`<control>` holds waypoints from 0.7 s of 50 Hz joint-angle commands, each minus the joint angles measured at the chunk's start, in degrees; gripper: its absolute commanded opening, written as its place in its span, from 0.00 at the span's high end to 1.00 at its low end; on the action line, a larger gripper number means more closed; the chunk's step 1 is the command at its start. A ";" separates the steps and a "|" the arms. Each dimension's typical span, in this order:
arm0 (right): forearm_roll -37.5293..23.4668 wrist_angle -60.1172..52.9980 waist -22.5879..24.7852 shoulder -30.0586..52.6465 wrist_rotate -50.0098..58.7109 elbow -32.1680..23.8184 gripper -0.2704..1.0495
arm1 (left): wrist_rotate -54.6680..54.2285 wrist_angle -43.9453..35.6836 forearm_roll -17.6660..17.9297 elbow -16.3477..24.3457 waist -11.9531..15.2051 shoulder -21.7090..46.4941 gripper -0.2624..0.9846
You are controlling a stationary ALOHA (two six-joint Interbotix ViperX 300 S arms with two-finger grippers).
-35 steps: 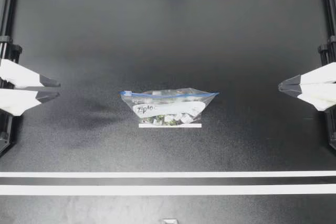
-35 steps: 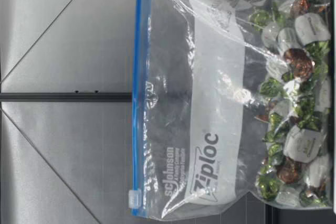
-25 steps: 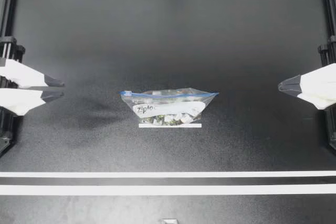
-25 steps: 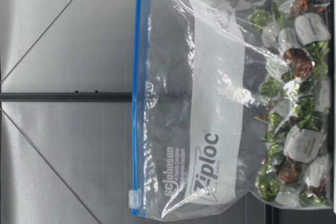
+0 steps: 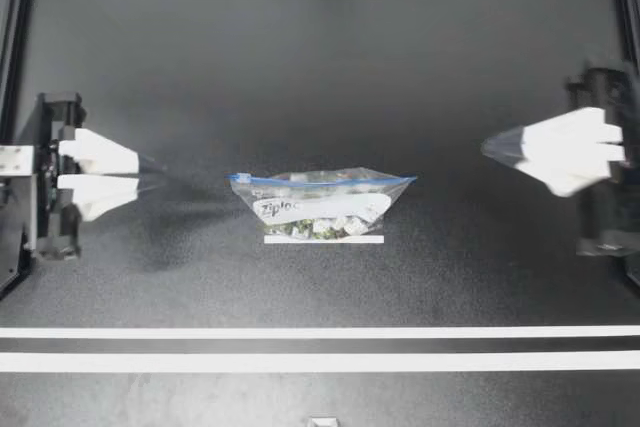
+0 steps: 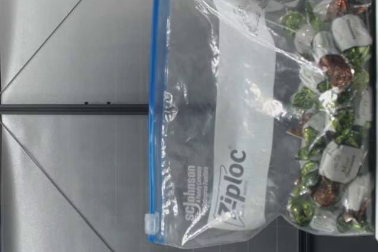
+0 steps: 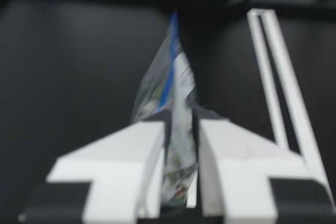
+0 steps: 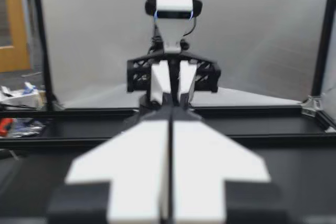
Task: Slide open the ziploc bag.
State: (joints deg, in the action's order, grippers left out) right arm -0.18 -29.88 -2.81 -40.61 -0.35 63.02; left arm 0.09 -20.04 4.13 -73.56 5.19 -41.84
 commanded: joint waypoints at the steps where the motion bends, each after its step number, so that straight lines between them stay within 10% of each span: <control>1: 0.09 -0.88 -1.32 4.83 -0.09 -4.13 0.93 | 0.26 -2.99 1.41 0.09 0.44 2.81 0.90; 22: -0.79 3.43 -4.75 24.08 -0.44 -17.84 0.84 | 0.00 -10.99 1.76 1.58 0.44 16.70 0.45; 35: -4.39 13.01 -5.27 32.52 -0.88 -26.54 0.56 | 0.00 -15.21 1.76 5.27 0.44 25.84 0.45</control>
State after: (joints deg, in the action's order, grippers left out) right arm -3.87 -18.63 -7.56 -9.67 -1.05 40.25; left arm 0.09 -33.84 5.80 -70.40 5.54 -18.02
